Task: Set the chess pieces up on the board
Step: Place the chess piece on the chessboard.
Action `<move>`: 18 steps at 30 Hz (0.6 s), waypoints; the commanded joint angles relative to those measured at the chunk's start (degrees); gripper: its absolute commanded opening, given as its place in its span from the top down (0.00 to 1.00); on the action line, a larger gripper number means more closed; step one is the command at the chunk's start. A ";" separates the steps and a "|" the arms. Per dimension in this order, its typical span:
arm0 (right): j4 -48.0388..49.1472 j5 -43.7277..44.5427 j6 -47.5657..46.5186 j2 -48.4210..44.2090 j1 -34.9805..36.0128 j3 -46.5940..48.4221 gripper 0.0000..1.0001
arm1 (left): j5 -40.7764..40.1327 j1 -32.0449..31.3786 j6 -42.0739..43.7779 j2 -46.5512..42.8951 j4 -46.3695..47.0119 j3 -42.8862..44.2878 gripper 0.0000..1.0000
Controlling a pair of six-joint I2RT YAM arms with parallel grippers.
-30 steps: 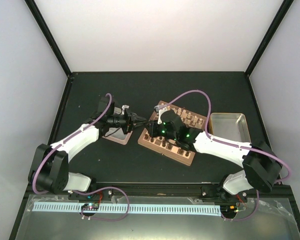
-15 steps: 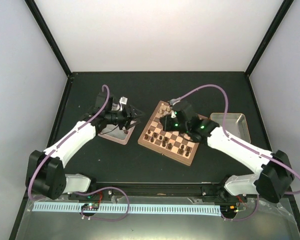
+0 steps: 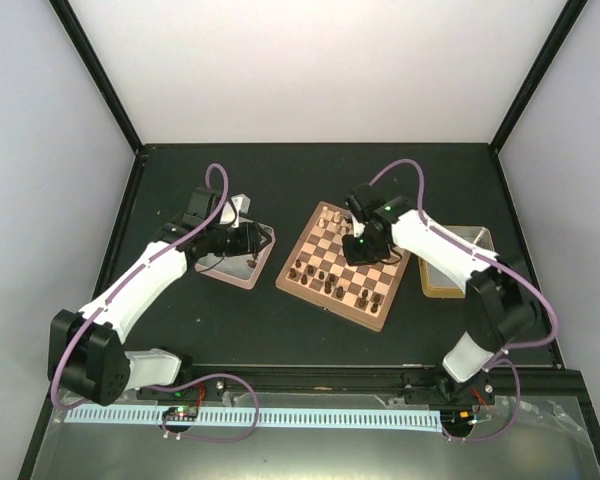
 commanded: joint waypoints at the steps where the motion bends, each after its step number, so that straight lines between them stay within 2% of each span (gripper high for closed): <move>1: -5.16 -5.02 -4.84 5.33 0.23 3.50 0.98 | -3.86 0.54 6.19 0.70 -2.16 0.92 0.44; 8: -7.82 -7.49 -6.62 13.85 0.58 7.86 0.96 | -1.19 1.20 7.08 2.08 -3.04 1.82 0.44; 18: -10.67 -8.46 -8.29 16.28 1.76 7.97 0.92 | 0.60 1.69 6.76 2.45 -1.76 0.14 0.44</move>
